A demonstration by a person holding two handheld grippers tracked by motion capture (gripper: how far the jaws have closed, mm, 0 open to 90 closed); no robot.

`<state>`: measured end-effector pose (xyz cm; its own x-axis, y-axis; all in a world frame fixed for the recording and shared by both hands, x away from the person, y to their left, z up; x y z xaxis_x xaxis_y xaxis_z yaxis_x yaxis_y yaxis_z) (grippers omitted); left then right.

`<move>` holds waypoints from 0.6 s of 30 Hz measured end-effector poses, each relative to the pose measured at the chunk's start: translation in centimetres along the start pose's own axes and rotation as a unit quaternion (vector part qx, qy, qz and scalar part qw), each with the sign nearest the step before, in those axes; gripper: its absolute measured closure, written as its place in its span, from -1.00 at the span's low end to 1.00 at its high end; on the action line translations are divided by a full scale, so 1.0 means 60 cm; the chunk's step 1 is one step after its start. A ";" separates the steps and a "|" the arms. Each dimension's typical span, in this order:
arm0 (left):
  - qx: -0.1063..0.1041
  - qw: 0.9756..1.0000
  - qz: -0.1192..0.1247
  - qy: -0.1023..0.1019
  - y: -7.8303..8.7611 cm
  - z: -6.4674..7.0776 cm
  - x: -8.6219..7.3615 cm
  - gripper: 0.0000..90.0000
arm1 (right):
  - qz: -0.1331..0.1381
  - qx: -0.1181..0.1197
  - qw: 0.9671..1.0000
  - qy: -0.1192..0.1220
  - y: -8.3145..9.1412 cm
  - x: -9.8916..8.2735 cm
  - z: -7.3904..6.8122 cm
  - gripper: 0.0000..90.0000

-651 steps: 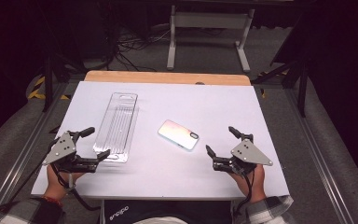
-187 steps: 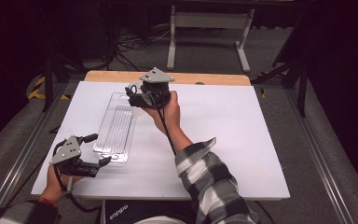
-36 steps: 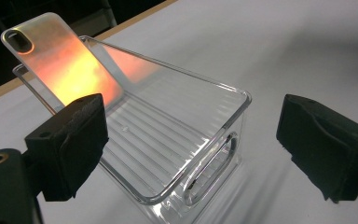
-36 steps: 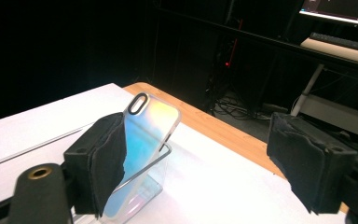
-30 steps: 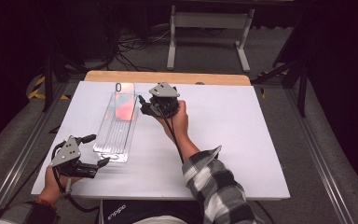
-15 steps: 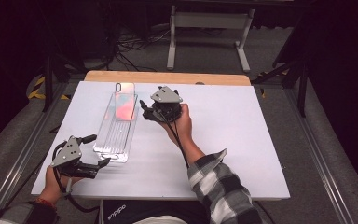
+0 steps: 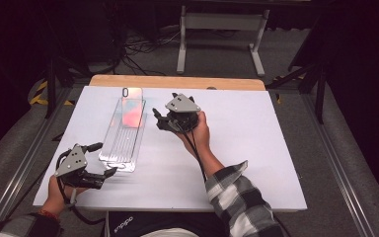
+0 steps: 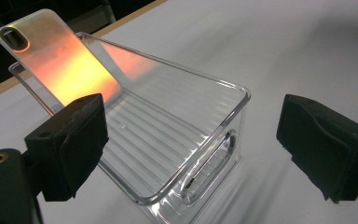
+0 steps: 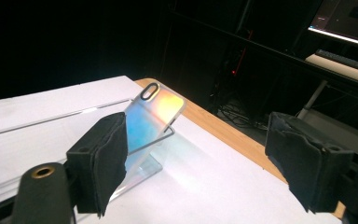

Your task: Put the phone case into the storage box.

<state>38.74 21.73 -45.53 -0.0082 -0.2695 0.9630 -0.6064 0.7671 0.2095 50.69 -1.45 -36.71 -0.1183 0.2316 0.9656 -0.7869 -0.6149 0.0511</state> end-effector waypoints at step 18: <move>-0.002 1.000 -0.005 0.000 -0.002 0.001 -0.002 -0.79 | 0.002 -0.005 1.000 0.001 0.033 -0.007 0.025 -0.52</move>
<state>38.75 21.60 -45.68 -0.0015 -0.2775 0.9607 -0.6036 0.7662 0.2204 50.07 -3.91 -36.61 -0.1234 0.2302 0.9653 -0.7920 -0.6090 0.0440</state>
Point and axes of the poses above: each handheld gripper's, and its own axes: y roughly backward along the jaws, x roughly out of its top, z roughly to its right, the point moved 7 cm from there along -y, roughly forward along the jaws, and after that the axes turned 12 degrees about z, right-handed, at the moved point
